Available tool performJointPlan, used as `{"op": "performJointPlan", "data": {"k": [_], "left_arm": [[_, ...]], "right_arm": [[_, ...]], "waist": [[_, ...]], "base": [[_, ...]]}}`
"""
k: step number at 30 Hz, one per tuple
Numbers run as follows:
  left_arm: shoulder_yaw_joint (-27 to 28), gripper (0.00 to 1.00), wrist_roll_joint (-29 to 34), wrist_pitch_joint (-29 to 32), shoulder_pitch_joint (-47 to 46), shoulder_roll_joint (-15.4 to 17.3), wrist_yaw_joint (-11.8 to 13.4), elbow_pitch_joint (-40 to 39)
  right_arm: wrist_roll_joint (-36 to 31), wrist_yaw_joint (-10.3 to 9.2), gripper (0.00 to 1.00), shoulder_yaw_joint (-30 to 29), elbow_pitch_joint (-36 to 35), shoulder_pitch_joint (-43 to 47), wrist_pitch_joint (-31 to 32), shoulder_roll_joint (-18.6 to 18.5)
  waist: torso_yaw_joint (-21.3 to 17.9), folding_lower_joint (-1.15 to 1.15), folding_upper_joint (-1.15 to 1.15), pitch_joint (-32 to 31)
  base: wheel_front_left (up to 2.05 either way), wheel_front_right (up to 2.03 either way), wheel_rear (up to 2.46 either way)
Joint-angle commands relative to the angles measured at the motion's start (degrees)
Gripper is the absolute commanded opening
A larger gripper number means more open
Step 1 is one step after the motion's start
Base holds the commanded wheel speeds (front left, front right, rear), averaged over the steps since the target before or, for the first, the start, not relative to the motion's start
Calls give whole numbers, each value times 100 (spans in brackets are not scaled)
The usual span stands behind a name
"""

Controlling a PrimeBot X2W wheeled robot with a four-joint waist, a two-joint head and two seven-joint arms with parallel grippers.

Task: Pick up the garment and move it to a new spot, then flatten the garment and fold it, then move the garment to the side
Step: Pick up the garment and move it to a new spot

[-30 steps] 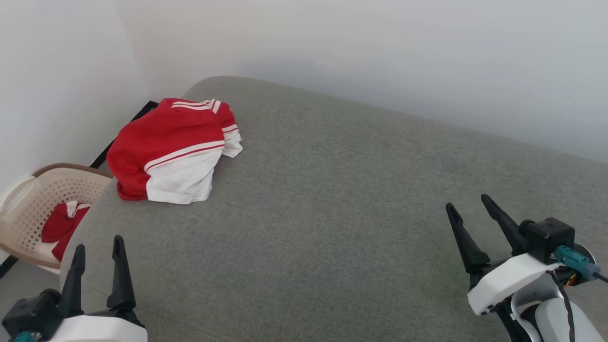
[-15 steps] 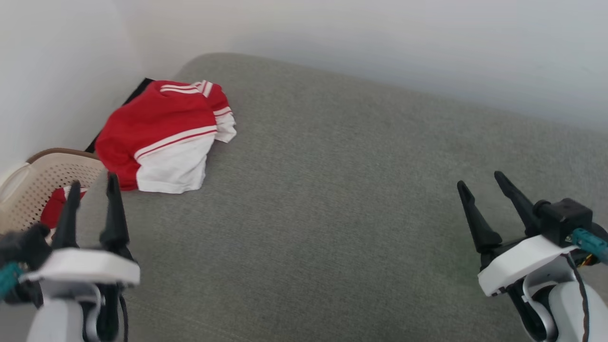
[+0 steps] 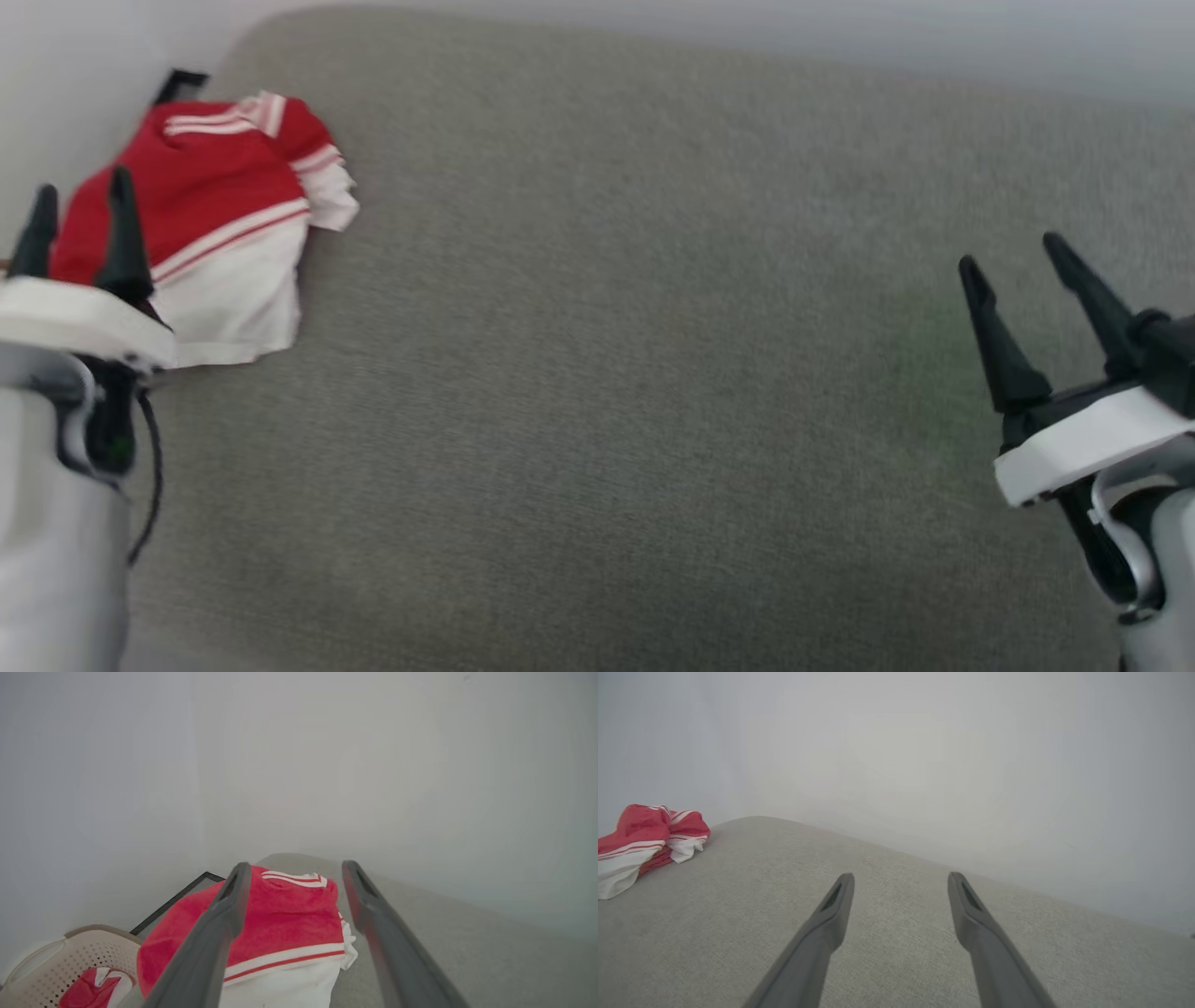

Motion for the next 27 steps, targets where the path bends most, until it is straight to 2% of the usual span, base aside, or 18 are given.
{"op": "performJointPlan", "data": {"k": [1, 7, 12, 15, 19, 23, 27], "left_arm": [[-20, 100, -80, 56, -200, 51, -30, 185], [-136, 100, -219, 504, -1108, 264, -28, 1412], [-224, 100, -154, 949, -1704, 373, 178, 2366], [-289, 100, -115, 1144, -1898, 406, 232, 2681], [-299, 100, -157, 1682, -2168, 449, 454, 3259], [-248, 100, -336, 2524, -2180, 332, 580, 3572], [-339, 100, -354, 3161, -1984, 126, 579, 3719]], "right_arm": [[-68, 0, 100, -33, -100, -96, 40, -28], [-128, 0, 100, -126, -516, -218, 236, -96], [-166, 0, 100, -184, -773, -311, 358, -172], [-170, 0, 100, -202, -864, -321, 397, -184], [-181, -1, 100, -234, -1052, -364, 506, -229], [-200, 0, 100, -292, -1214, -342, 610, -260], [-218, -1, 100, -356, -1340, -287, 672, -258]], "waist": [[-238, 0, 0, 386], [-455, 0, 0, 923], [-597, 0, 0, 1257], [-641, 0, 0, 1358], [-717, 0, 0, 1543], [-758, 0, 0, 1672], [-751, 0, 0, 1725]], "base": [[0, 0, 0], [0, 0, 0], [0, 0, 0], [0, 0, 0], [0, 0, 0], [0, 0, 0], [0, 0, 0]]}}
